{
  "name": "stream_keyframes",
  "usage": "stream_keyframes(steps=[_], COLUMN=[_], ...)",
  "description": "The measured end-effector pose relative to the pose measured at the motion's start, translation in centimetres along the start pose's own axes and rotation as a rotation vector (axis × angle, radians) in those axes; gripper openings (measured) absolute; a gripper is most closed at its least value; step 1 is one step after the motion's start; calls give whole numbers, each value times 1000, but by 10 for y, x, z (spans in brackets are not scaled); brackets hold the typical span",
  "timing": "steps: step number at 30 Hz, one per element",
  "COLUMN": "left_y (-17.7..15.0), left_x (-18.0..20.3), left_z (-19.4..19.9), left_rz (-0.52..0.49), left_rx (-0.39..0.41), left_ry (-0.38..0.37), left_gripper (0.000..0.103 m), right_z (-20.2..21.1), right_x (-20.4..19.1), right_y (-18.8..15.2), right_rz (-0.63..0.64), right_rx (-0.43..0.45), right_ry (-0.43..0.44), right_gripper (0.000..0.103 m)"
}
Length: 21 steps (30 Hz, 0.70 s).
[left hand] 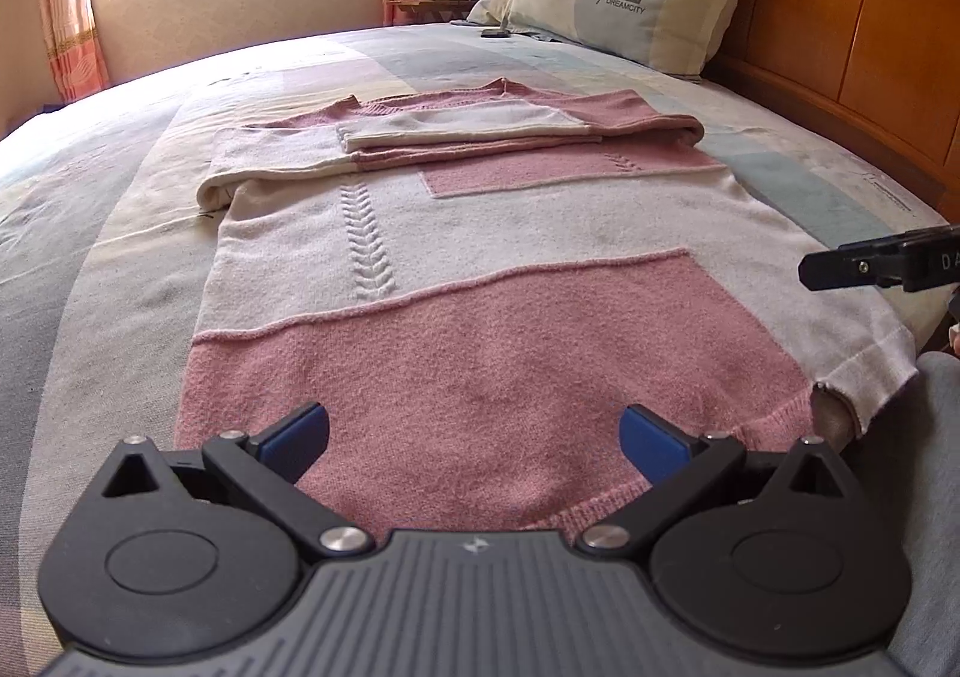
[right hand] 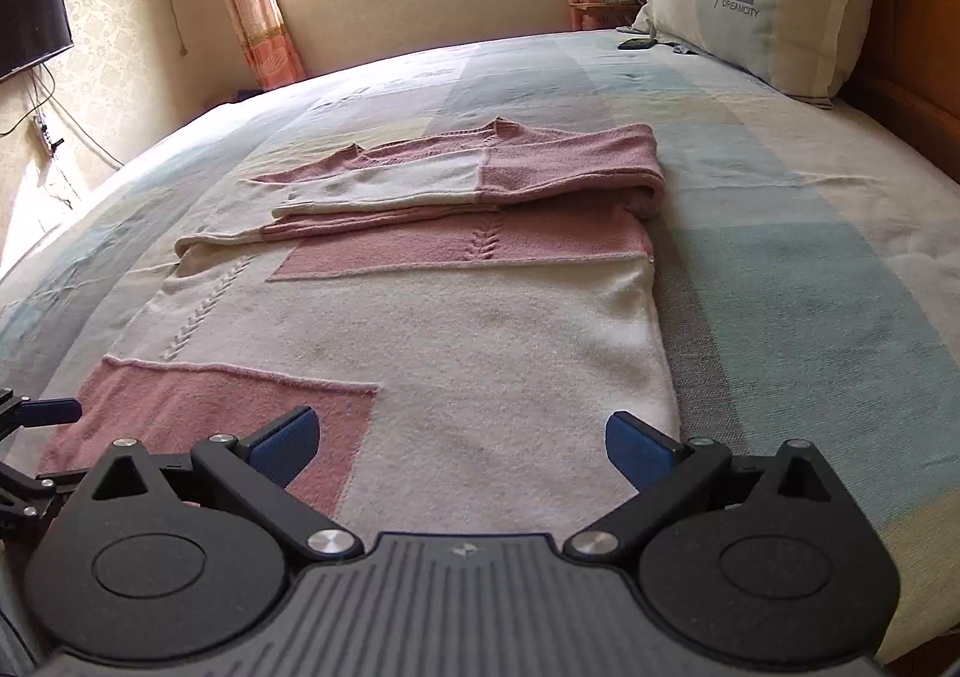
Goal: Fold clothes
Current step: 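Move both open grippers toward the pink ribbed hem of the sweater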
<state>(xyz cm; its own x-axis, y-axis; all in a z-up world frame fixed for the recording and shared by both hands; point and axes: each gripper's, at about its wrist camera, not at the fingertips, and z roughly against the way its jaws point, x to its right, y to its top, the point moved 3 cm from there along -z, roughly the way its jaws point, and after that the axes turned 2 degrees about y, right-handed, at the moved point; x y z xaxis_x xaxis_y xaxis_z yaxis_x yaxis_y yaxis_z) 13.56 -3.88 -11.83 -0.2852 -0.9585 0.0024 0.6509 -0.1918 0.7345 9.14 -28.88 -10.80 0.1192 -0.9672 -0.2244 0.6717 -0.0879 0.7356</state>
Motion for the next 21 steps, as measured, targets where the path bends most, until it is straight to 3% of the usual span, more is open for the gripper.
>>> stream_keyframes(steps=[3, 6, 12, 16, 19, 21], left_y=[-11, -21, -14, 1, 3, -2], left_x=[5, 6, 4, 16, 30, 32], left_z=[-1, 7, 17, 14, 4, -3], left_rz=[-2, -6, 8, -40, -88, -63], left_rx=[-32, -26, -9, 17, 2, -34], left_ry=[1, 10, 2, -26, -40, -28], left_gripper=[102, 102, 102, 102, 102, 102], right_z=[-6, -2, -3, -7, -7, -6], right_x=[-12, -16, -18, -27, -29, -28], right_y=[-28, -45, -48, -53, -56, -56], right_rz=[-16, 1, 24, 86, 94, 101], right_rx=[-55, -1, -3, -1, 9, 12], right_ry=[3, -26, -63, -123, -141, -139], right_gripper=[103, 103, 103, 103, 103, 103])
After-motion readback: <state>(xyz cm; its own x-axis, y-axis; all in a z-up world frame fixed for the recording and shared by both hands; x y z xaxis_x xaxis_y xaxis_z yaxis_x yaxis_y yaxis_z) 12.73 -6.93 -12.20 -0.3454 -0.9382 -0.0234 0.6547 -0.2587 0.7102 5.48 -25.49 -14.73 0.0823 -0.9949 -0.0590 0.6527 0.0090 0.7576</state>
